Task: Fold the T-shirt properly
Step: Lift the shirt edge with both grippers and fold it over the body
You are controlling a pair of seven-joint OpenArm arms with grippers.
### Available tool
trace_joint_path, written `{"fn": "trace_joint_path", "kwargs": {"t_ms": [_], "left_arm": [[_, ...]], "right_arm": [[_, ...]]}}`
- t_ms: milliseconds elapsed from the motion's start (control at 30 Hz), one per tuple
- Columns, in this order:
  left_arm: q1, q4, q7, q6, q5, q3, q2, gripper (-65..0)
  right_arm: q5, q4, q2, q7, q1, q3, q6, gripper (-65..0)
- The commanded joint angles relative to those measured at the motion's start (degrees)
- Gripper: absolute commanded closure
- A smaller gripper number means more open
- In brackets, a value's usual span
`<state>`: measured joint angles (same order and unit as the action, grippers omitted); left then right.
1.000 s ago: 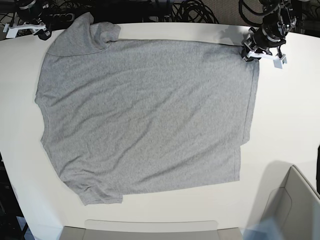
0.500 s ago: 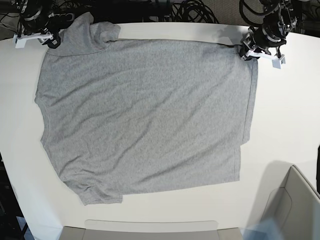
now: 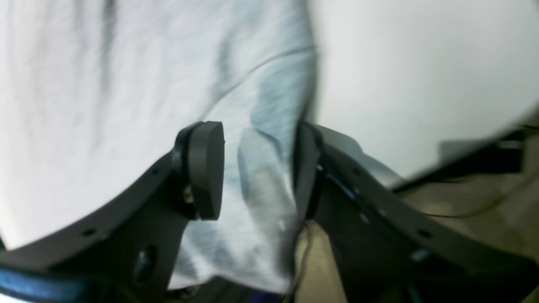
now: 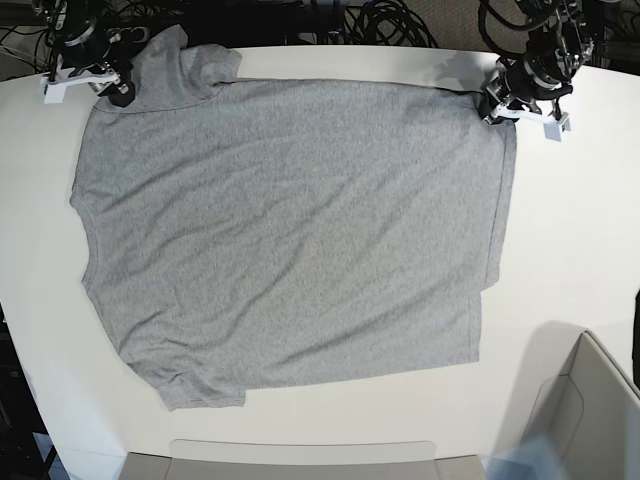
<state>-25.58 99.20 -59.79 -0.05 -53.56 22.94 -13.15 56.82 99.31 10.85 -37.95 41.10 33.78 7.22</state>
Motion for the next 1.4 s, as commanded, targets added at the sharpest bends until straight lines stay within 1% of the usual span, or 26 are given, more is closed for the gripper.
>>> {"fn": "trace_joint_path", "kwargs": {"t_ms": [0,67,200,367,500,533,600,633,700,733,767,900,1000,1033,1200,1300,1367], "left_arm": [[0.5,0.8,0.2,-0.3,-0.5,0.2,-0.5,0.0],[0.7,0.8,0.2,-0.3,-0.5,0.2,-0.5,0.0],[0.8,0.8,0.2,-0.3,-0.5,0.2,-0.5,0.0],[1.1,0.8,0.2,-0.3,-0.5,0.2,-0.5,0.0],[1.1,0.8,0.2,-0.3,-0.5,0.2,-0.5,0.0],[1.1,0.8,0.2,-0.3,-0.5,0.2,-0.5,0.0],[1.1,0.8,0.2,-0.3,-0.5,0.2,-0.5,0.0],[1.1,0.8,0.2,-0.3,-0.5,0.2,-0.5,0.0],[1.1,0.8,0.2,-0.3,-0.5,0.2,-0.5,0.0],[1.1,0.8,0.2,-0.3,-0.5,0.2,-0.5,0.0],[1.1,0.8,0.2,-0.3,-0.5,0.2,-0.5,0.0],[1.1,0.8,0.2,-0.3,-0.5,0.2,-0.3,0.0],[1.1,0.8,0.2,-0.3,-0.6,0.2,-0.3,0.0],[1.1,0.9,0.1,-0.3,-0.6,0.2,-0.3,0.0],[1.1,1.8,-2.2,-0.3,-0.7,0.7,-0.2,0.0],[1.1,5.1,-2.3,-0.3,-0.7,0.6,-0.1,0.0],[1.1,7.1,-2.5,-0.1,-0.7,0.7,-0.1,0.0]], "right_arm": [[-1.5,0.0,-1.5,-5.0,1.1,-1.5,1.7,-26.9],[-1.5,1.9,-3.5,-5.0,2.4,-2.5,1.7,-26.8],[-1.5,6.2,-6.0,-5.0,3.6,-3.4,1.7,-26.8],[-1.8,6.7,-6.2,-5.0,2.5,-3.1,1.7,-26.7],[-2.0,5.1,-5.5,-4.7,1.9,-3.0,1.7,-26.0],[-2.1,4.8,-5.1,-4.8,1.4,-3.0,1.7,-24.2],[-3.8,4.6,-4.3,-5.0,1.1,-3.0,1.9,-17.6],[-5.2,4.6,-4.3,-5.0,1.0,-3.0,1.9,-12.7],[-6.9,4.6,-4.3,-4.7,0.9,-3.0,2.0,-5.0],[-7.8,4.6,-4.4,-4.7,0.5,-3.0,2.0,-1.9],[-8.7,4.6,-4.4,-4.7,0.4,-3.0,2.1,-0.3],[-10.2,5.0,-4.5,-4.6,1.6,-2.7,2.1,0.0],[-9.8,7.7,-4.7,-4.6,2.7,0.2,1.6,0.0],[-9.7,9.1,-5.4,-4.6,3.2,1.4,1.6,0.0],[-9.7,13.4,-7.0,-4.6,3.2,7.0,-2.0,0.0],[-9.7,13.4,-7.2,-4.9,2.4,9.7,-3.1,0.0],[-9.7,13.4,-7.2,-4.9,1.4,10.7,-3.3,0.0]]}}
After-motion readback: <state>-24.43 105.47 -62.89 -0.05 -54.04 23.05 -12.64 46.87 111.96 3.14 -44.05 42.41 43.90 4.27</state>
